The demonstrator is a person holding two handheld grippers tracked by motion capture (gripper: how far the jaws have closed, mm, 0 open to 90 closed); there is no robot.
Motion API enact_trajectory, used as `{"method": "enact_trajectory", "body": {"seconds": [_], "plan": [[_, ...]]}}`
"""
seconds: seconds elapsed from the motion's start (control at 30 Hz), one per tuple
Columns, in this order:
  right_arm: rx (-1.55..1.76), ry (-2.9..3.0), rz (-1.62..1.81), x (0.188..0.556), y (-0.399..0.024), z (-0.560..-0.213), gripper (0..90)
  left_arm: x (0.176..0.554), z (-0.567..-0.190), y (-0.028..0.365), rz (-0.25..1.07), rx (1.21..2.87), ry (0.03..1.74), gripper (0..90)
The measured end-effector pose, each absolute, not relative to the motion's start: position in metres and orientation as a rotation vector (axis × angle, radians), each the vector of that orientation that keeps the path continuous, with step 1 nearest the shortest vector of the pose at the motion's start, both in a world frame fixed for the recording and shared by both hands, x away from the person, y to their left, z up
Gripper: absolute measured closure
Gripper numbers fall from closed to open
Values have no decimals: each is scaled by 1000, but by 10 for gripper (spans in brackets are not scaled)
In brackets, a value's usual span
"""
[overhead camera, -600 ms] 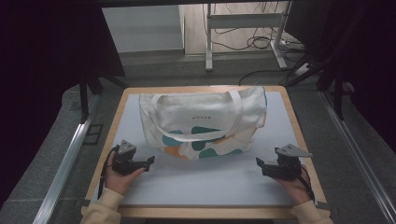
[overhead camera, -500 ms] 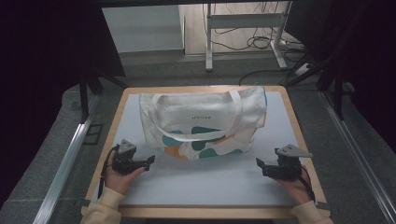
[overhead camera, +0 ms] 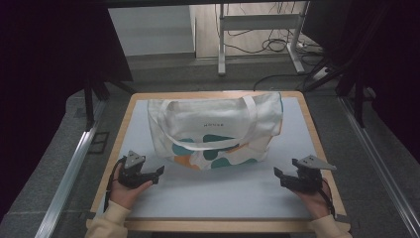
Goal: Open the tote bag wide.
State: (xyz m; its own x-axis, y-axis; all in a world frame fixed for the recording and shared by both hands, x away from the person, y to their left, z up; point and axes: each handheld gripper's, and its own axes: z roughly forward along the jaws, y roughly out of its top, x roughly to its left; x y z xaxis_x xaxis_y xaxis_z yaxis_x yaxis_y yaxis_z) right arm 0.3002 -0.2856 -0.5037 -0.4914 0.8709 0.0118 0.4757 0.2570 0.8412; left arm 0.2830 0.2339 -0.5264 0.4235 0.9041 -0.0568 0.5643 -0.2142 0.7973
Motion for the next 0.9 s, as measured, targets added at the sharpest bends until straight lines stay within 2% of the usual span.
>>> {"method": "enact_trajectory", "body": {"seconds": [0.27, 0.9], "plan": [[1234, 2091, 1157, 297, -290, -507, 242, 284, -520, 233, 547, 1911, 1273, 201], [1221, 2083, 1200, 295, -290, -501, 290, 277, -509, 236, 530, 1865, 1244, 212]]}}
